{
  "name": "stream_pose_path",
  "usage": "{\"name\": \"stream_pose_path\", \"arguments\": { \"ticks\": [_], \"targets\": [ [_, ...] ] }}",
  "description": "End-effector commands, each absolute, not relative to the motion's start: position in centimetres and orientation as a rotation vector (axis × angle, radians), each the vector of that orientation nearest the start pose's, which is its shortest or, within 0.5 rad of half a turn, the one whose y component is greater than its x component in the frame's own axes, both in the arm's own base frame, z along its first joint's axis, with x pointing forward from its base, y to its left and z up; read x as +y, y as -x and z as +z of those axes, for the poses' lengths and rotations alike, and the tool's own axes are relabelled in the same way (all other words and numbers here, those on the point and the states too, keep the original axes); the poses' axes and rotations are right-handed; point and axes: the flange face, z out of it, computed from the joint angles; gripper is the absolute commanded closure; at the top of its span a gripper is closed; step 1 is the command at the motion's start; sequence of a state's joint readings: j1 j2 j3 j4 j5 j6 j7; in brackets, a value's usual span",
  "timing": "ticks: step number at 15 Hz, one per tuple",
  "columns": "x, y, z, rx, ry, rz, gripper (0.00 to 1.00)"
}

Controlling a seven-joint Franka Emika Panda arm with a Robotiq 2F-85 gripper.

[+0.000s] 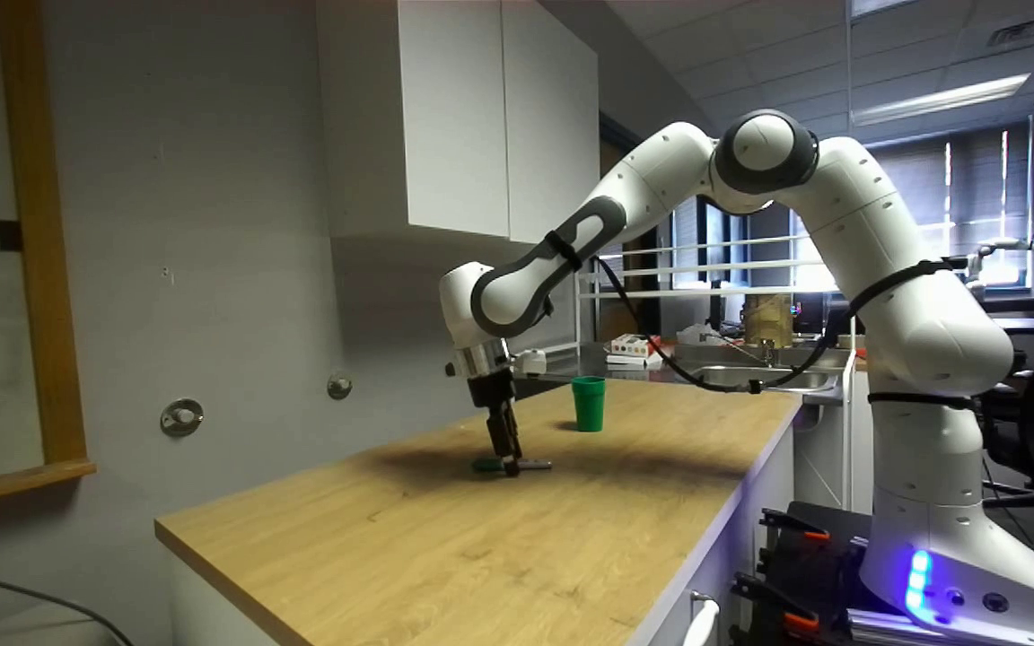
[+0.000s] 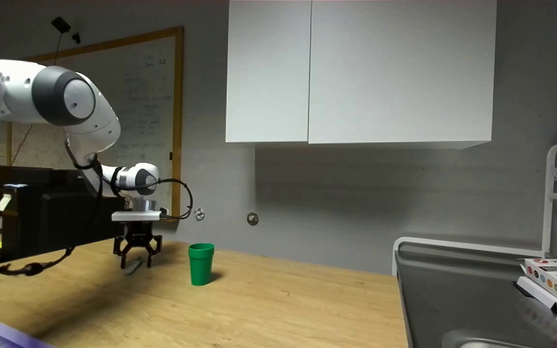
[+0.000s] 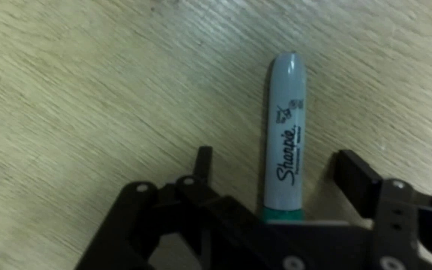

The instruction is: Pick the pen on the counter and put it in the cup

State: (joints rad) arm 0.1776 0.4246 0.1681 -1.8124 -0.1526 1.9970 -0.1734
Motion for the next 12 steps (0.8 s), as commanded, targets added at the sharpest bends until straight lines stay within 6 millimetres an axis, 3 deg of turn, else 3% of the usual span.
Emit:
{"name": "stream_pose_path", "arguments": {
  "ticks": [1,7,12],
  "targets": [
    [19.5,-59.5,29.3,-0.962,3.065,0.373,0.47],
    [19.4,-59.8,30.2,-0.946,3.076,0.346,0.94],
    [17.9,-59.2,32.8,-0.812,3.153,0.266,0.93]
  ]
}}
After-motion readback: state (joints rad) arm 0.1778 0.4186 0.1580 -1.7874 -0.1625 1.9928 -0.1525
